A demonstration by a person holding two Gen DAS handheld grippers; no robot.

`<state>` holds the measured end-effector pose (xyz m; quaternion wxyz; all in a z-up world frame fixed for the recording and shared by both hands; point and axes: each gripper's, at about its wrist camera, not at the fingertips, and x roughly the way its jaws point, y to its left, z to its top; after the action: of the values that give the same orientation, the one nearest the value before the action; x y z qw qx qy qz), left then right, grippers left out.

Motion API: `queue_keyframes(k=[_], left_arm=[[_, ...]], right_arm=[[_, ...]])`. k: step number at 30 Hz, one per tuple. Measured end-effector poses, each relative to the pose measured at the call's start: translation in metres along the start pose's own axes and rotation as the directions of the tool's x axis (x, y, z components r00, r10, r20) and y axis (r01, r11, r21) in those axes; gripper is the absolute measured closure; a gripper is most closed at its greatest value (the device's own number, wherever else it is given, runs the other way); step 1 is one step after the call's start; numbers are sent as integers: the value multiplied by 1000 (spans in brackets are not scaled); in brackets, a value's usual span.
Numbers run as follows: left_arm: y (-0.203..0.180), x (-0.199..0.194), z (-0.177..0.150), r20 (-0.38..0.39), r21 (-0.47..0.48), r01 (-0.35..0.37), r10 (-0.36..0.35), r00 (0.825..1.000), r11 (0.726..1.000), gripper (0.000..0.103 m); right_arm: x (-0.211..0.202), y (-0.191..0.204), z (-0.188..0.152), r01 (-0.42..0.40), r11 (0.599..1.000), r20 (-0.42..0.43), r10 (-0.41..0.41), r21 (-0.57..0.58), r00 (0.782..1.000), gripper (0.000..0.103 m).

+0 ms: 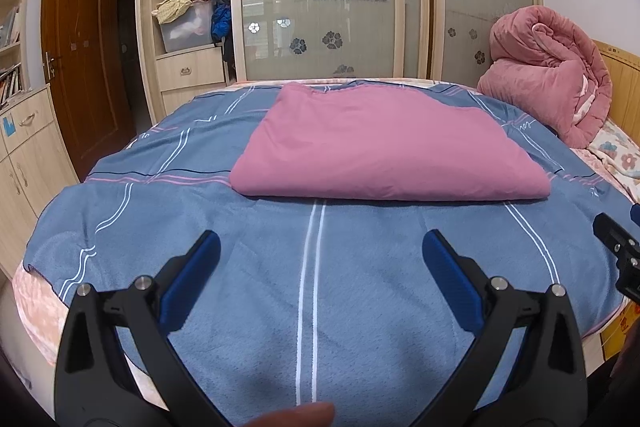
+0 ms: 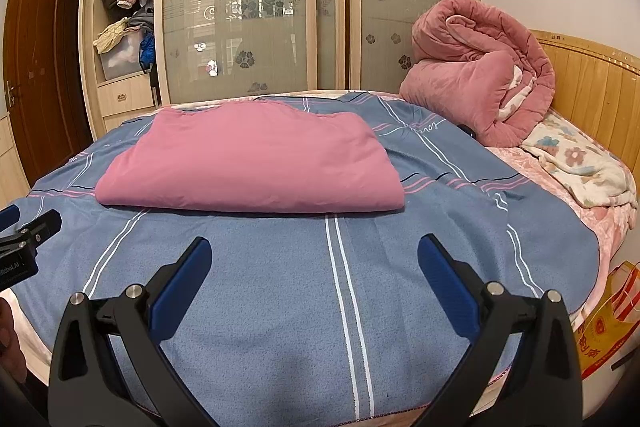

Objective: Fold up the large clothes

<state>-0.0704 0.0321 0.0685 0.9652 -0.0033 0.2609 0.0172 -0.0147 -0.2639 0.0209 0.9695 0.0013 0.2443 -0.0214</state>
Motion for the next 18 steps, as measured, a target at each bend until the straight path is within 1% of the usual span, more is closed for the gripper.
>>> queue_keyframes(k=[18], left_arm=[[1, 3, -2, -2, 1, -7, 7, 1000, 1000, 2]], right_arm=[[0, 1, -1, 1, 1000, 7, -1, 1, 1000, 1]])
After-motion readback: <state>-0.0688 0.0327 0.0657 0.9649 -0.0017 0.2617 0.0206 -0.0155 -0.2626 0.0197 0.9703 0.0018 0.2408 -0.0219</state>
